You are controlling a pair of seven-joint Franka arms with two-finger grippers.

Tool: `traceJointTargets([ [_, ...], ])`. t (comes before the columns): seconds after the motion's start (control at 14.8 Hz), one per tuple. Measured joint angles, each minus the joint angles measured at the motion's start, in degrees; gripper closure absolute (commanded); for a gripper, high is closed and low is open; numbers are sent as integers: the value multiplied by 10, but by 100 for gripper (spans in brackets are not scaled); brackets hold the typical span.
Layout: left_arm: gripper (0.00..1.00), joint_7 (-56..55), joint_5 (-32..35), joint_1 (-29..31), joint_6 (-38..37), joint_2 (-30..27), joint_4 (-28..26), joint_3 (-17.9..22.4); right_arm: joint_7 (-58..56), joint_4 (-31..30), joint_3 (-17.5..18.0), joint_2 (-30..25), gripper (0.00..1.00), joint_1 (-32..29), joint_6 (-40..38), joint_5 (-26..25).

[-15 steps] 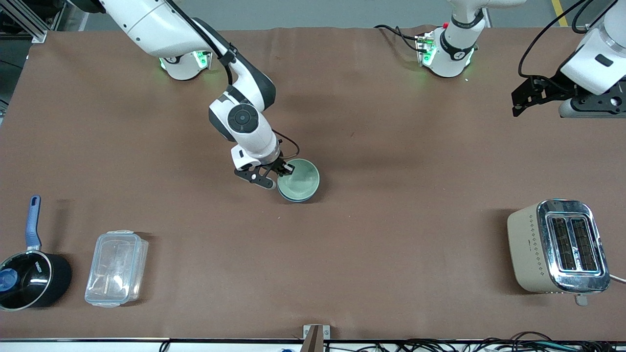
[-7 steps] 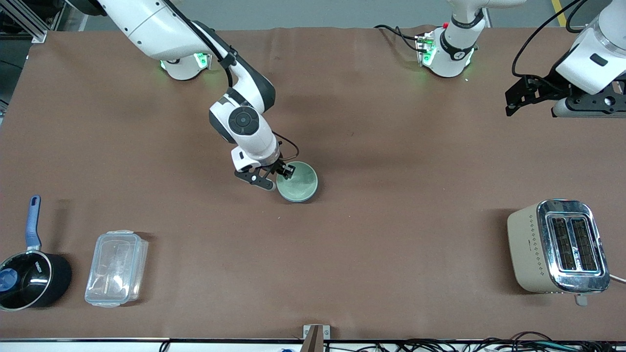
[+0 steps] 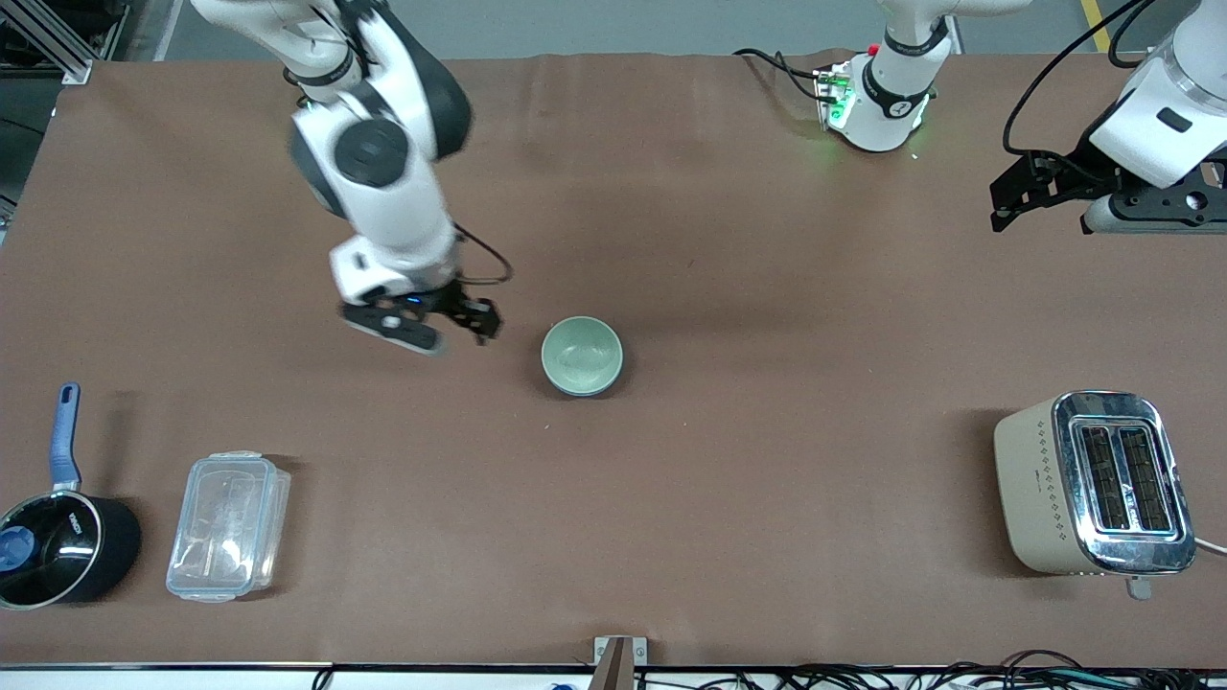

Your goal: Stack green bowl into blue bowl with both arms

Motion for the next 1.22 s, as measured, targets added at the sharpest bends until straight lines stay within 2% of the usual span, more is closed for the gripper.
traceJointTargets([
  [0.2,0,0,0,1,1,2,1,0,-154,1,-90,-68,0,-11,-43,34],
  [0.41,0,0,0,1,1,2,2,1,-295,33,-167,-103,0,-18,-122,70],
  [0.61,0,0,0,1,2,3,5,1,-388,116,-195,-110,0,-42,-234,95],
  [0.81,0,0,0,2,1,14,23,2,-450,176,-236,-111,0,-45,-288,105],
  [1.22,0,1,2,2,0,25,32,3,-462,194,-242,-106,0,-44,-319,114],
])
